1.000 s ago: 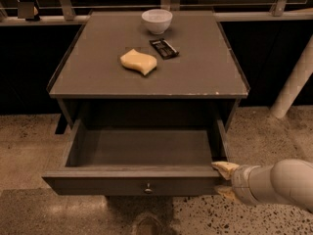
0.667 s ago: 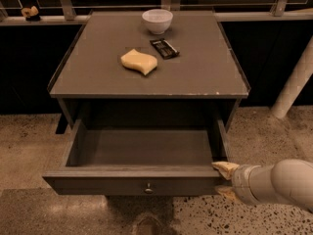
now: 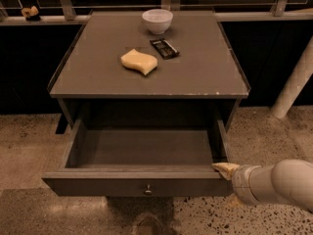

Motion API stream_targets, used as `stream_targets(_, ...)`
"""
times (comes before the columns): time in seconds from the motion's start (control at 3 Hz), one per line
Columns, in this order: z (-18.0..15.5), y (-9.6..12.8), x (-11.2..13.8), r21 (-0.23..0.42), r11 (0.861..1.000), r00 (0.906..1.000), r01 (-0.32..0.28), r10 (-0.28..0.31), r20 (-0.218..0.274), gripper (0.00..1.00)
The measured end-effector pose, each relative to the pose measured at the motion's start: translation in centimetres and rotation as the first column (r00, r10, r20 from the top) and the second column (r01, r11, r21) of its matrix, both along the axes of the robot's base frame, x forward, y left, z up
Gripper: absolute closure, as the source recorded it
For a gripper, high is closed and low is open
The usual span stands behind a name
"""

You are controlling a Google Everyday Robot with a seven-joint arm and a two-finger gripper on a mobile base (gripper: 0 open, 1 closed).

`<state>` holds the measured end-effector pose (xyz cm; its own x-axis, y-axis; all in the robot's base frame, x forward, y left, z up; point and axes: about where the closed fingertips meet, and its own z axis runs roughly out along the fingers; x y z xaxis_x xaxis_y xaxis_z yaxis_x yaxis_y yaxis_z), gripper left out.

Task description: Open top drawer

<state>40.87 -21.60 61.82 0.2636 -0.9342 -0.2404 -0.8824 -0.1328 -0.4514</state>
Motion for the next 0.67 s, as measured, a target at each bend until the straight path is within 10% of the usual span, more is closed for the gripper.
stream_targets(0.67,0.00,0.00,0.00,0.000,1.000,1.0000,0.000,0.000,0.000,0.00)
